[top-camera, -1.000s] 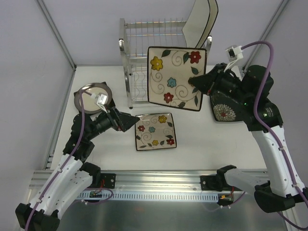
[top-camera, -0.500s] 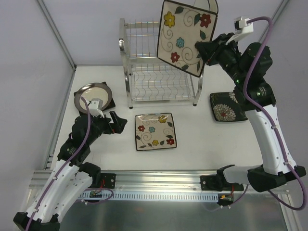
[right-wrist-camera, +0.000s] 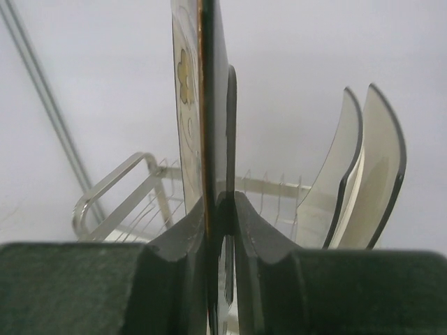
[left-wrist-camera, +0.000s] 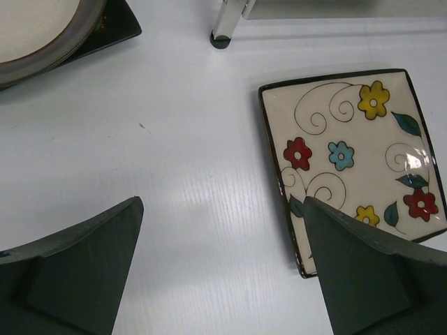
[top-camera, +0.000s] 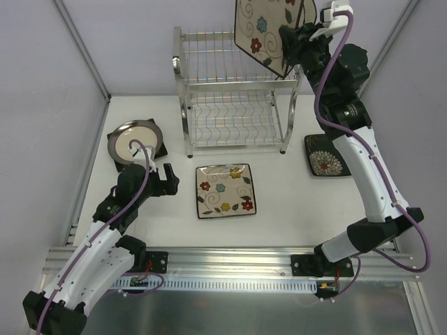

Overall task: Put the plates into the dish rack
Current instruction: Insert the plate into the dish rack

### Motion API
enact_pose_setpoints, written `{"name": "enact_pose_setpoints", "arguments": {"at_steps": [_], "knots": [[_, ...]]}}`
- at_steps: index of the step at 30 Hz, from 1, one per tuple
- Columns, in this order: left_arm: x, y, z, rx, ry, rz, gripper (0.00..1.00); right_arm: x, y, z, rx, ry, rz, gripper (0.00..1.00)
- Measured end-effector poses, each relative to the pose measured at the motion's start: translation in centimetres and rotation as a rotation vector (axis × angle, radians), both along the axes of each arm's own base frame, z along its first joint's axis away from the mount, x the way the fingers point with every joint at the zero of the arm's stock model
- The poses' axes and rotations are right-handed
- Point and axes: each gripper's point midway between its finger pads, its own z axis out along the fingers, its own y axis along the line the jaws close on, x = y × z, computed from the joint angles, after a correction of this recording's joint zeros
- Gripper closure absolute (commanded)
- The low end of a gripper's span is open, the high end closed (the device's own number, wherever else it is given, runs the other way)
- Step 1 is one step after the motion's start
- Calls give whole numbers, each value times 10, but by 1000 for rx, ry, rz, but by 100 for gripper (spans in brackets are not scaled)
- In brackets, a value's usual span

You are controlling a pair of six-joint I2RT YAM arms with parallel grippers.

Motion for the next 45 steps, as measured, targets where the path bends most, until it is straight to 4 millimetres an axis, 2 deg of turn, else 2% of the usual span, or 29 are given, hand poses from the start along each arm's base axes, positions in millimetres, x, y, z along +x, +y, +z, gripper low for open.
{"name": "enact_pose_setpoints", "arguments": {"at_steps": [5, 8, 13, 24, 31, 41, 45], "knots": [[1, 3, -1, 16, -3, 11, 1, 21, 3, 16, -26, -88, -90, 99], [2, 3, -4, 27, 10, 7, 1, 35, 5, 17, -43, -117, -148, 99], [3, 4, -14, 46, 47, 9, 1, 60, 9, 10, -80, -136, -235, 99], [5, 7, -15, 48, 50, 21, 1, 105, 10, -15, -155, -118, -386, 99], [5, 7, -16, 50, 57, 20, 1, 114, 4, -25, -179, -107, -446, 99], [5, 7, -16, 50, 57, 20, 1, 115, -3, -7, -146, -174, -498, 99], [5, 7, -16, 50, 57, 20, 1, 122, 0, -12, -139, -181, -504, 99]]}}
